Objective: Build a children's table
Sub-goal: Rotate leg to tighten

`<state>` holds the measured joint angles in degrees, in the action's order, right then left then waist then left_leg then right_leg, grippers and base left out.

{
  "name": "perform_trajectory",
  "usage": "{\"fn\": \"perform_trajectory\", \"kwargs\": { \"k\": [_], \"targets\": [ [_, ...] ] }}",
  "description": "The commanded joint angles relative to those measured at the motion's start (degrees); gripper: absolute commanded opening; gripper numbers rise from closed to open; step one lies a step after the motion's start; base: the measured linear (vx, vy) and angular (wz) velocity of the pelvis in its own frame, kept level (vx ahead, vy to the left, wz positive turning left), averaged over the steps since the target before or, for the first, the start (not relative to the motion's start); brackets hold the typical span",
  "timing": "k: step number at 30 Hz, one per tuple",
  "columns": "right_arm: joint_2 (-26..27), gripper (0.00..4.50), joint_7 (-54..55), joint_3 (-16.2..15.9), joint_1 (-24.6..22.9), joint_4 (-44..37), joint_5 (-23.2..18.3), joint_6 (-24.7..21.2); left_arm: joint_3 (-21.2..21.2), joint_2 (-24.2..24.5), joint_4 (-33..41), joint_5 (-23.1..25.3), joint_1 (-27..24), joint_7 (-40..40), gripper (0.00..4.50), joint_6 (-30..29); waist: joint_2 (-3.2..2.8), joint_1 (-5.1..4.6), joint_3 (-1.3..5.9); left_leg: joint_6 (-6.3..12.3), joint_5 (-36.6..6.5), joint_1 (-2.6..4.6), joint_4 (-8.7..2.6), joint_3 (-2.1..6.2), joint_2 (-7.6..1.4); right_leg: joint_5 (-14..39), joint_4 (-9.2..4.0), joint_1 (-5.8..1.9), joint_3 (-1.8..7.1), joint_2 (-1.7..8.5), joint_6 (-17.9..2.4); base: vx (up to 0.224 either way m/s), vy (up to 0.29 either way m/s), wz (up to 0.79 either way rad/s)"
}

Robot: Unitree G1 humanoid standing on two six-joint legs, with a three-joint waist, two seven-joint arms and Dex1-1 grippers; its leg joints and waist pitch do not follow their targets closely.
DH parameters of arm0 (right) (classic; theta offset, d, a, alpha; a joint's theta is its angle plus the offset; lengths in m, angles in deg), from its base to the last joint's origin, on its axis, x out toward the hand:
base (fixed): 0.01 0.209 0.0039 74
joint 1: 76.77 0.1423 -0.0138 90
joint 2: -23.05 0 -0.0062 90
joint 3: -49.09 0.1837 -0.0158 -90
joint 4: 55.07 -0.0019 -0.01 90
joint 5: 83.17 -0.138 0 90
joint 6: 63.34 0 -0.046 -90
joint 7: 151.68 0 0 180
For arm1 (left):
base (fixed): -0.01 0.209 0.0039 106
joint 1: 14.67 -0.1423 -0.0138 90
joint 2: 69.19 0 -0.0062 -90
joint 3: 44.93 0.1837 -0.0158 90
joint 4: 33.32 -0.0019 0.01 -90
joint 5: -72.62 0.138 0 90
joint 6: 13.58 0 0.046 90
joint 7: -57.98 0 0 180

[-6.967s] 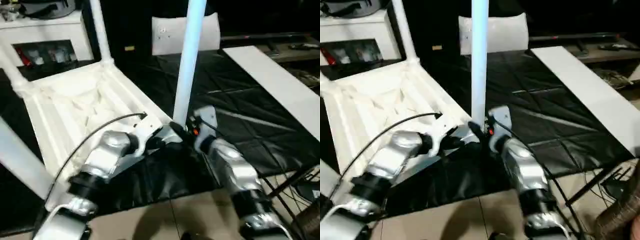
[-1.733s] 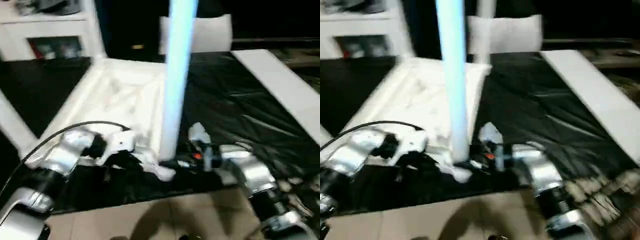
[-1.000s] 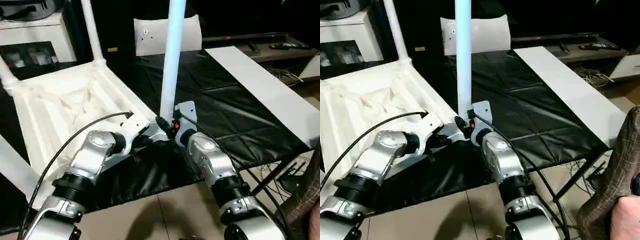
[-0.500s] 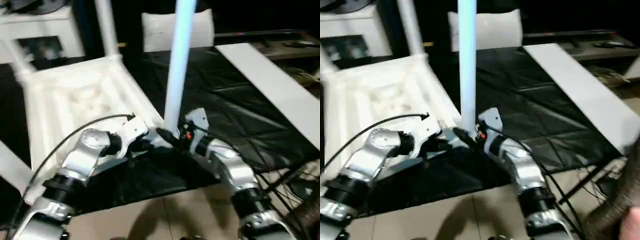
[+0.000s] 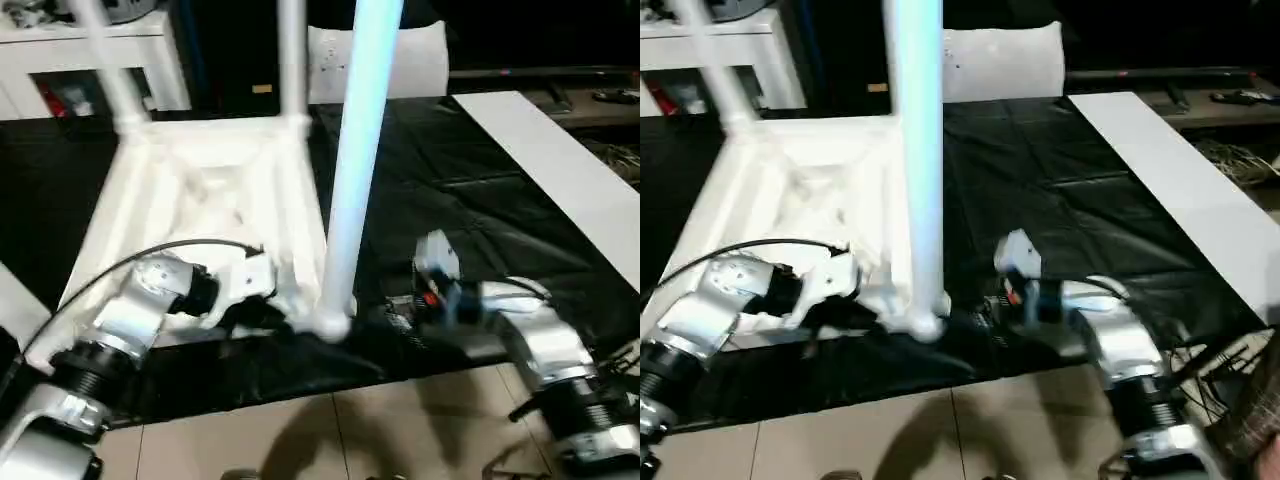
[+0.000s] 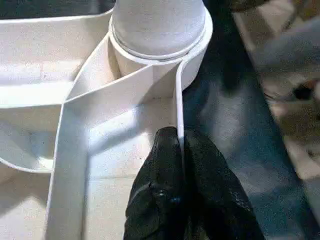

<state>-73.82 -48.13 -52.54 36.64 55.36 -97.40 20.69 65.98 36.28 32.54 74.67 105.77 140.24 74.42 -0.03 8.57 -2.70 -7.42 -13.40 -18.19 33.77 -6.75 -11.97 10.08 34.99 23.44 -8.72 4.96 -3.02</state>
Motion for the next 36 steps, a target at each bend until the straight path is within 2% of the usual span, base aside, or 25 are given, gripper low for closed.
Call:
{"fn": "perform_trajectory", "kwargs": {
  "k": [1, 4, 6, 7, 9, 11, 14, 16, 20, 24, 26, 28, 31, 36],
  "targets": [
    [-0.48, 4.20, -3.33, -1.73, 1.66, 0.29, -0.19, 0.45, 4.29, -0.85, 0.67, 0.23, 1.77, 5.40, 0.00, 2.72, -0.14, -0.39, 3.82, 5.73, -0.62, -1.44, -3.47, -1.51, -1.01, 13.12, -4.18, -4.32, 4.08, 3.56, -7.47, 0.000, 0.000, 0.00],
    [0.04, 4.00, -4.77, -2.44, 3.13, 2.39, 0.54, 0.91, 5.26, -1.25, 0.34, 0.40, 2.43, 6.76, 0.00, 3.60, -0.13, -0.07, 3.81, 5.15, -1.08, -1.39, -3.50, -1.50, -1.16, 13.21, -4.14, -4.25, 4.12, 3.70, -7.71, 0.000, 0.000, 0.00],
    [0.36, 3.69, -5.25, -2.68, 3.69, 3.00, 0.67, 0.98, 5.59, -1.50, 0.09, 0.53, 2.69, 7.04, 0.00, 3.94, -0.11, 0.18, 3.76, 4.60, -1.65, -1.45, -3.54, -1.55, -1.06, 14.54, -4.30, -4.31, 4.09, 3.73, -7.32, 0.000, 0.000, 0.00],
    [0.78, 3.66, -6.09, -3.27, 4.42, 3.45, 0.53, 0.68, 6.03, -1.91, -0.49, 0.65, 3.14, 7.57, 0.00, 4.67, -0.27, 0.23, 3.83, 4.45, -1.68, -1.47, -3.52, -1.55, -1.05, 14.56, -4.27, -4.38, 4.07, 3.72, -7.21, 0.000, 0.000, 0.00],
    [1.35, 3.61, -7.62, -4.40, 5.25, 4.00, 0.30, 0.11, 6.56, -2.51, -1.13, 0.80, 3.73, 8.12, 0.00, 5.42, -0.02, 0.26, 3.86, 4.50, -1.37, -1.51, -3.53, -1.53, -1.08, 14.13, -4.17, -4.39, 4.03, 3.61, -6.88, 0.000, 0.000, 0.00],
    [1.48, 3.29, -8.40, -4.88, 5.43, 4.24, 0.17, -0.17, 6.74, -2.63, -1.40, 0.84, 3.95, 8.34, 0.00, 5.73, -0.10, 0.28, 3.94, 4.42, -1.03, -1.50, -3.50, -1.48, -1.13, 13.48, -4.03, -4.34, 4.05, 3.64, -7.14, 0.000, 0.000, 0.00],
    [1.48, 3.16, -9.47, -5.52, 5.61, 4.63, 0.22, -0.58, 6.87, -2.67, -1.90, 0.86, 4.29, 8.42, 0.00, 6.06, -0.03, 0.51, 4.00, 4.50, -0.53, -1.53, -3.39, -1.52, -1.22, 12.10, -3.87, -4.35, 4.11, 3.65, -7.56, 0.000, 0.000, 0.00],
    [1.56, 2.87, -10.01, -5.81, 5.74, 4.97, 0.27, -0.74, 6.93, -2.61, -2.20, 0.94, 4.46, 8.45, 0.00, 6.30, -0.05, 0.53, 3.99, 4.44, -0.22, -1.53, -3.42, -1.50, -1.15, 12.14, -3.85, -4.35, 4.08, 3.64, -7.31, 0.000, 0.000, 0.00],
    [1.97, 2.69, -10.78, -6.17, 5.95, 5.59, 0.31, -1.20, 6.87, -2.51, -2.96, 1.05, 4.76, 8.41, 0.00, 6.82, -0.01, 0.63, 3.96, 4.26, -0.46, -1.62, -3.38, -1.60, -0.99, 13.28, -4.03, -4.43, 4.04, 3.60, -6.66, 0.000, 0.000, 0.00],
    [2.37, 2.30, -11.07, -6.43, 5.98, 5.74, 0.25, -1.59, 6.58, -2.39, -3.54, 1.06, 4.90, 7.99, 0.00, 6.88, -0.03, 0.62, 3.97, 3.86, -0.83, -1.56, -3.45, -1.59, -1.04, 14.35, -4.13, -4.38, 4.02, 3.61, -6.11, 0.000, 0.000, 0.00],
    [2.75, 2.19, -10.67, -6.14, 5.87, 5.67, -0.19, -2.38, 5.88, -2.48, -3.47, 0.44, 4.57, 7.46, 0.00, 5.70, -0.01, 0.65, 3.96, 3.75, -0.64, -1.63, -3.44, -1.59, -1.01, 14.29, -4.12, -4.41, 4.03, 3.62, -6.03, 0.000, 0.000, 0.00],
    [3.19, 2.10, -9.86, -5.80, 5.61, 5.48, -0.75, -3.55, 5.00, -2.59, -3.30, -0.42, 4.04, 6.77, 0.00, 4.30, -0.29, 0.64, 3.94, 3.64, -0.79, -1.59, -3.48, -1.52, -1.10, 14.20, -4.08, -4.36, 4.01, 3.63, -6.17, 0.000, 0.000, 0.00],
    [5.12, 2.08, -4.95, -4.56, 4.38, 4.61, -1.02, -5.77, 2.34, -2.68, -2.70, -1.91, 2.41, 3.33, 0.00, 1.60, -0.21, 0.50, 3.88, 3.22, -1.64, -1.59, -3.53, -1.57, -0.99, 15.13, -4.27, -4.41, 3.96, 3.63, -5.89, 0.000, 0.000, 0.00],
    [10.03, 2.07, 6.15, -2.42, 2.06, 4.00, 0.03, -4.89, -1.38, -2.68, -1.05, -2.07, -0.12, -4.13, 0.00, -2.49, -0.08, -0.23, 3.49, 1.64, -4.98, -1.41, -3.95, -1.56, -0.71, 22.13, -5.26, -4.21, 3.72, 3.71, -3.13, 0.000, 0.000, 0.00]
  ]
}}
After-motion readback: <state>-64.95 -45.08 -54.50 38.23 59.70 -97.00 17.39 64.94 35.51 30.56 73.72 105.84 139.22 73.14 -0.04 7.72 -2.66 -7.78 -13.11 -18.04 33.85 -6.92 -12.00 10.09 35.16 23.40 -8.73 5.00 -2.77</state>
